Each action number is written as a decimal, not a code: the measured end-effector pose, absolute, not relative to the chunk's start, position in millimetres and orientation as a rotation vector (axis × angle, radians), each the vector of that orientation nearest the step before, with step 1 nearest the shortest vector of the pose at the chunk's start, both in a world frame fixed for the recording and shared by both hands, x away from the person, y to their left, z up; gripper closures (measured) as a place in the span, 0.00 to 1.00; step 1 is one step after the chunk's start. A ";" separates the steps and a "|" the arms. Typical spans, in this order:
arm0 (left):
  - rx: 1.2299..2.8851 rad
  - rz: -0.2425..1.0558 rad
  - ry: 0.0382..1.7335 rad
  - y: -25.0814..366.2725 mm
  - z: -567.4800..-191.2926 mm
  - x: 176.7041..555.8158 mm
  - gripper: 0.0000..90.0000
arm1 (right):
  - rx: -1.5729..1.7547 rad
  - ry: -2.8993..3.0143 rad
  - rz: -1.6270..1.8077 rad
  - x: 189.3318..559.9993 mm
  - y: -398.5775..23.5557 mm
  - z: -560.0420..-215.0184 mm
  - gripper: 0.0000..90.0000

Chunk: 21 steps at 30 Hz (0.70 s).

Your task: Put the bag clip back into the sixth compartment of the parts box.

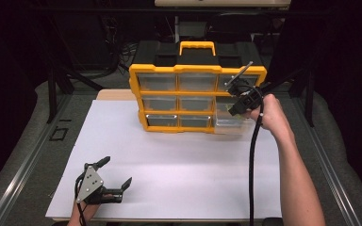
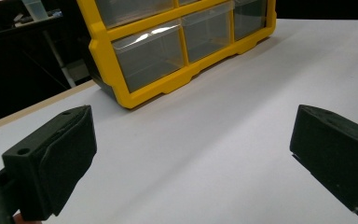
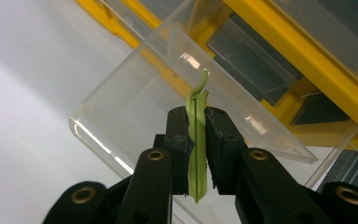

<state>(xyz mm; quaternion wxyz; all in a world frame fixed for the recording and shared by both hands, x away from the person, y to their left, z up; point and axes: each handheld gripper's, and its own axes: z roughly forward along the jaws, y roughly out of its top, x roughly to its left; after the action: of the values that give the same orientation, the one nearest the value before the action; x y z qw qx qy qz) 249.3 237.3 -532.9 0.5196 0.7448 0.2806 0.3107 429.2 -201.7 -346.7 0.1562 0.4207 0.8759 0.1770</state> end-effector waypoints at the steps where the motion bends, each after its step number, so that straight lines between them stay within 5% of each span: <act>1: 1.786 0.744 0.672 237.2 -532.8 249.2 0.00 | 1.217 2.487 0.506 428.8 -202.0 -347.3 0.73; 10: 1.784 0.743 0.671 238.1 -532.9 249.3 0.00 | 1.260 2.404 0.608 408.8 -219.5 -332.3 0.15; 16: 1.785 0.743 0.672 237.5 -533.1 249.5 0.00 | 1.278 2.349 0.657 389.7 -234.9 -339.3 0.00; 21: 1.786 0.742 0.673 237.3 -533.2 249.6 0.00 | 1.288 2.297 0.721 371.7 -246.7 -353.9 0.00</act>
<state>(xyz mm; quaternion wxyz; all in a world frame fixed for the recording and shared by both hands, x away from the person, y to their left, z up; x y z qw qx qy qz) 249.6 237.3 -533.2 0.5201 0.7448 0.2809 0.3096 371.7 -246.7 -353.9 0.2040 0.4618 0.8236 0.2584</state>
